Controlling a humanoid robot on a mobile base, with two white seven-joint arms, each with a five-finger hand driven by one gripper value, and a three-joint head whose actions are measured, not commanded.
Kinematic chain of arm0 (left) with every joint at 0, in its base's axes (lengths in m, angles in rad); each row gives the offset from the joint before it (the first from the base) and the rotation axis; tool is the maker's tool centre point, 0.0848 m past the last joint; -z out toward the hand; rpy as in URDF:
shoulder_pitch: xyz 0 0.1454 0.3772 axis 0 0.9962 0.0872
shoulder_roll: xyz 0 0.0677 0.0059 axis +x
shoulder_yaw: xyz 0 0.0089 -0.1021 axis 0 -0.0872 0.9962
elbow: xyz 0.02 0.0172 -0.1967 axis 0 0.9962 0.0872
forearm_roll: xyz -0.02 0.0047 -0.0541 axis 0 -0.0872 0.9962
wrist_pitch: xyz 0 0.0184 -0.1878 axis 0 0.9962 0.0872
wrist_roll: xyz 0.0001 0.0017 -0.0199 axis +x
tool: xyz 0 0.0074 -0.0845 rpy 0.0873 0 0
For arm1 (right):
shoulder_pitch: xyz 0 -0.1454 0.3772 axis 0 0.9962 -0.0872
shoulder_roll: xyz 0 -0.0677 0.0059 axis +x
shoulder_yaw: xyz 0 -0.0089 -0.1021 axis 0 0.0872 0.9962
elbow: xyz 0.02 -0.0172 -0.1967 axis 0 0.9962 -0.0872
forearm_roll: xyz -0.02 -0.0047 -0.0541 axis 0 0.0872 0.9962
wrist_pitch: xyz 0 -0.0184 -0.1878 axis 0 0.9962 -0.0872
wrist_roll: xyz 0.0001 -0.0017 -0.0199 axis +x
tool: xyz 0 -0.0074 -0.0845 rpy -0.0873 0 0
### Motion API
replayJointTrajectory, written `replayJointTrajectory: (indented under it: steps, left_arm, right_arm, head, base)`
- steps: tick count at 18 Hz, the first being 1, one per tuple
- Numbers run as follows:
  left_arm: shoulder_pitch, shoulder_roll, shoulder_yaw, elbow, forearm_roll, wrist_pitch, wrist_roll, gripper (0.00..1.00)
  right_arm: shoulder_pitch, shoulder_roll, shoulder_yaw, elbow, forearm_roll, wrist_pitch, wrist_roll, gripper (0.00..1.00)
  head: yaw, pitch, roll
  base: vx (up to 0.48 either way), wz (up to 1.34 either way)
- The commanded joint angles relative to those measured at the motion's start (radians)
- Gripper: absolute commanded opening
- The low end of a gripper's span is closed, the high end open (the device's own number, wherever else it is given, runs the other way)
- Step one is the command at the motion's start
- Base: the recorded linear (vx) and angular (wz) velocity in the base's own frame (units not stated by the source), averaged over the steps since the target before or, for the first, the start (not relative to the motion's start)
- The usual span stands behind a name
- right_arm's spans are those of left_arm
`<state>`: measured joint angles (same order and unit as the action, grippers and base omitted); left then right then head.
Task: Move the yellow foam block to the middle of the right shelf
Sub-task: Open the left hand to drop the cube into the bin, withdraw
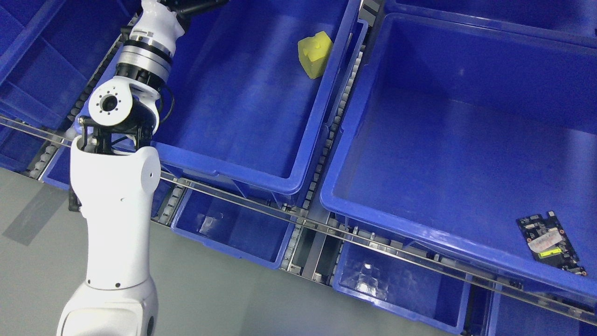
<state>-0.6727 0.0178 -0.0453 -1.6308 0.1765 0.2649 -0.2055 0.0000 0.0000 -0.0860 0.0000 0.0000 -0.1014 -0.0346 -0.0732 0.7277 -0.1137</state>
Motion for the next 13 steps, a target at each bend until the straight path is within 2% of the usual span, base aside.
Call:
replayJointTrajectory:
  steps: [1,13]
  left_arm:
    - [0.096,0.000,0.094,-0.090,0.017,-0.001,-0.043,1.00]
    - [0.102,0.000,0.073,-0.089,0.017,0.010,-0.043,1.00]
  right_arm:
    - [0.002,-0.017,0.000,-0.017,0.003,0.006,0.001,1.00]
    - [0.002,-0.017,-0.001,-0.017,0.003,0.006,0.001,1.00]
  head:
    - [0.0000,0.000,0.000]
    - [0.0000,0.000,0.000]
  base:
    - [0.000,0.00]
    - [0.000,0.00]
